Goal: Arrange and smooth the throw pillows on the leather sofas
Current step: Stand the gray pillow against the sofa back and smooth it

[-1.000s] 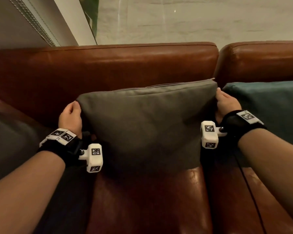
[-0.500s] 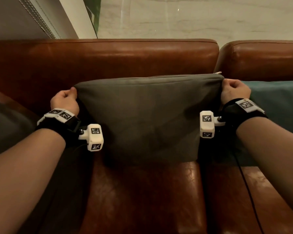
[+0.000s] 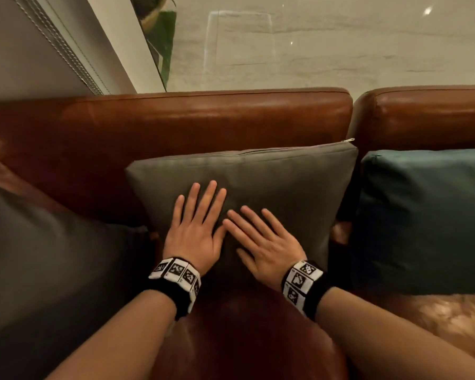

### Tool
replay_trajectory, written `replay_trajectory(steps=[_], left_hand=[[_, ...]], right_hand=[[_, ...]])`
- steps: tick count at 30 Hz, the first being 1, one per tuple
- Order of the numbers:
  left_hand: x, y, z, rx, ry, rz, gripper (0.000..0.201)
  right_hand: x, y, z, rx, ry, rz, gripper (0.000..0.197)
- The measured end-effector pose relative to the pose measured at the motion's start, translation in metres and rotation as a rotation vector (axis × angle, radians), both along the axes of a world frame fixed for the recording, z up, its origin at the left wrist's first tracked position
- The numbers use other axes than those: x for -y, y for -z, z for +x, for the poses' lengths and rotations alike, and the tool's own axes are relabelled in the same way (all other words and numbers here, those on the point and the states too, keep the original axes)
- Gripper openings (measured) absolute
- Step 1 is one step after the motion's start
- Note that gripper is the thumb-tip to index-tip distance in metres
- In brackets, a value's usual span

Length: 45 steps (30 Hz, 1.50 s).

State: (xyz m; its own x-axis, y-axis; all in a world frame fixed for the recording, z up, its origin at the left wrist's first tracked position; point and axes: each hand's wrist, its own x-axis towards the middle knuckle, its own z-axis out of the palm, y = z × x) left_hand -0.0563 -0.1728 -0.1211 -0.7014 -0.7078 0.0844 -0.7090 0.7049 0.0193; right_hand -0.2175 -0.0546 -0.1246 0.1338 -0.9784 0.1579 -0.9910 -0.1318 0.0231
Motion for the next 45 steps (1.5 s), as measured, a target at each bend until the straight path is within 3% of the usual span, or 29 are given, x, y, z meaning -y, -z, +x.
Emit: replay_trajectory(steps=[2,6,8,10,15,18,20,25,28,33,36,38,40,42,45], left_hand=[[0.018,0.000,0.010,0.000,-0.053,-0.021,0.066],[0.023,-0.003,0.027,0.054,0.008,-0.018,0.068],[0.015,-0.009,0.021,0.020,-0.036,-0.013,0.068],[-0.001,-0.017,0.003,-0.029,-0.052,-0.003,0.070],[0.007,-0.028,-0.052,-0.002,0.104,-0.009,0.068],[0.043,-0.030,-0.035,0.084,0.089,-0.032,0.066],[0.070,-0.038,-0.004,0.058,-0.013,-0.058,0.065],[0.106,-0.051,0.045,-0.097,-0.307,0.097,0.047],[0.115,-0.057,0.048,-0.282,-0.307,0.191,0.035],[0.125,-0.070,0.027,-0.332,-0.343,0.170,0.028],[0.120,-0.075,0.019,-0.417,-0.376,0.150,0.035],[0.099,-0.071,0.015,-0.383,-0.311,0.044,0.043],[0.059,-0.056,0.002,-0.289,-0.104,-0.021,0.050],[0.024,-0.033,-0.015,-0.155,0.087,-0.051,0.054],[0.022,-0.018,-0.029,-0.082,0.100,-0.085,0.058]], right_hand=[[0.021,-0.010,-0.036,-0.065,0.056,-0.025,0.062],[0.034,-0.041,-0.126,-0.020,0.490,-0.016,0.066],[0.029,-0.054,-0.145,0.017,0.576,-0.005,0.067],[0.030,-0.060,-0.132,0.031,0.544,-0.021,0.067],[0.035,-0.042,-0.069,-0.020,0.200,-0.002,0.062],[0.033,-0.040,-0.112,-0.006,0.348,0.001,0.064],[0.020,-0.048,-0.147,-0.011,0.427,0.025,0.065],[0.009,-0.069,-0.169,-0.090,0.363,0.097,0.065],[0.023,-0.077,-0.180,0.096,0.495,0.006,0.060],[0.022,-0.080,-0.182,0.066,0.583,-0.096,0.041],[0.005,-0.086,-0.181,0.105,0.589,-0.137,0.043],[0.000,-0.087,-0.153,0.124,0.525,-0.167,0.049],[-0.003,-0.073,-0.104,0.125,0.328,-0.176,0.054],[-0.007,-0.038,-0.053,0.067,0.104,-0.159,0.057],[-0.026,0.035,-0.012,-0.123,-0.130,-0.072,0.060]])
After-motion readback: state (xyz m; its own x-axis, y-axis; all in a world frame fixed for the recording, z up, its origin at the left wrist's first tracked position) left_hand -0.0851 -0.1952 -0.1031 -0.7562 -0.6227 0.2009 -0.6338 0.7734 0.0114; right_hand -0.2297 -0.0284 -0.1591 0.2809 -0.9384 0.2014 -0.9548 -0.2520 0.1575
